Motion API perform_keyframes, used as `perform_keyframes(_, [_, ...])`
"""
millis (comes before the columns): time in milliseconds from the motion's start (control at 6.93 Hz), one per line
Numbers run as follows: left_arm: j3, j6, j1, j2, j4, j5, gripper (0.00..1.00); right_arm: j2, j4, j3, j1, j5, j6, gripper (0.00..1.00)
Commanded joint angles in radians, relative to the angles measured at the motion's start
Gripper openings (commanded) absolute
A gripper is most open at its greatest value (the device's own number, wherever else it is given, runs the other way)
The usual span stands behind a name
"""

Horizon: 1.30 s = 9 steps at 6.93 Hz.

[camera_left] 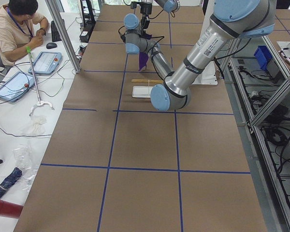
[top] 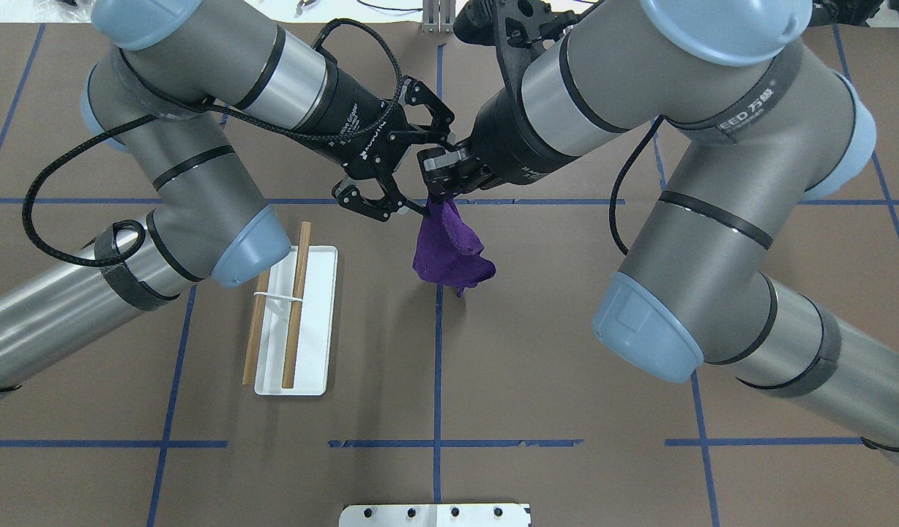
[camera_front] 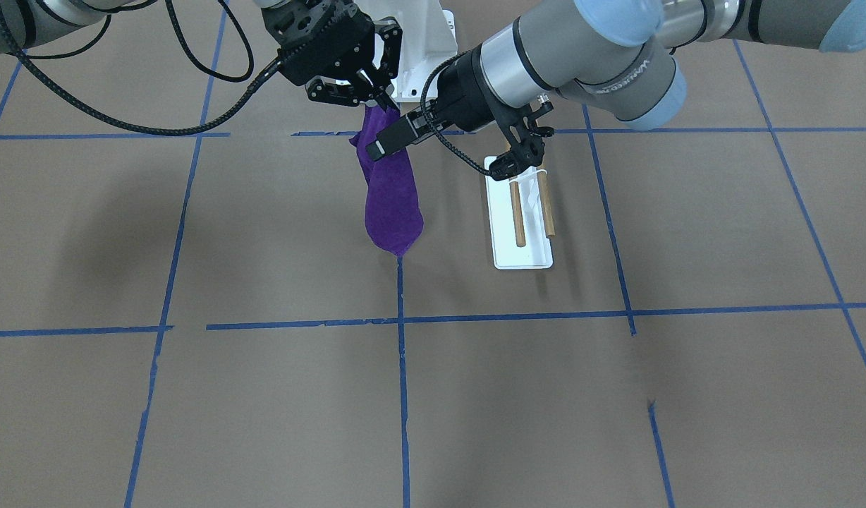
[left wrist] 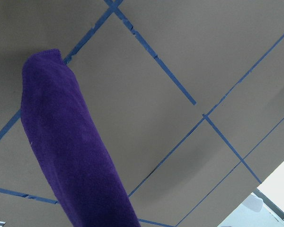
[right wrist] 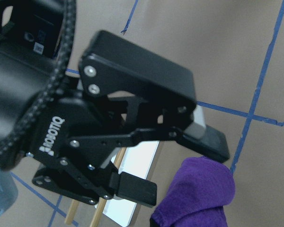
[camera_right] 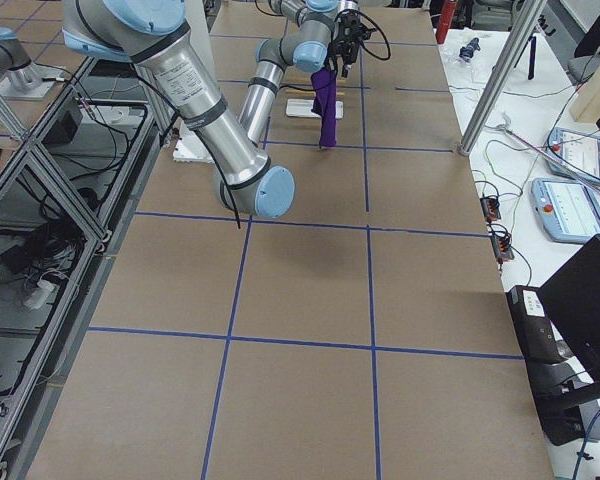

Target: Hang towel on rack

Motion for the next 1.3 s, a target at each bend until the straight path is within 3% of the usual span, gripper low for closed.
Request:
perform_keyframes(0, [-0.005, -0.01, 0.001, 0.006, 0.001, 0.007, 0.0, 0.002, 0.0, -0.007, 0.0, 0.0, -0.001, 0.0])
perform_keyframes(433, [-0.01, -0.006, 0.001, 0.011, -0.001, 0.007, 0.0, -0.001, 0.002, -0.007, 0.001, 0.0, -0.001, 0.0])
perform_keyframes(577, [-0.01, -0.003, 0.001, 0.011, -0.001, 0.007, 0.0, -0.003, 0.002, -0.007, 0.003, 0.001, 0.011, 0.45])
perform_keyframes(721, [-0.01, 0.005, 0.001, 0.014, -0.001, 0.007, 0.0, -0.009, 0.005, -0.006, 0.006, 0.001, 0.017, 0.99])
perform_keyframes(865, [-0.025, 0.013, 0.0, 0.041, -0.007, 0.005, 0.0, -0.026, 0.008, 0.008, 0.032, 0.015, 0.011, 1.0])
perform_keyframes(1010, [-0.102, 0.12, -0.002, 0.117, -0.012, 0.005, 0.0, -0.105, 0.013, 0.064, 0.076, 0.053, 0.005, 1.0])
perform_keyframes(1154, [-0.203, 0.305, -0.003, 0.243, -0.012, -0.001, 0.0, -0.235, 0.087, 0.086, 0.148, 0.149, -0.001, 1.0])
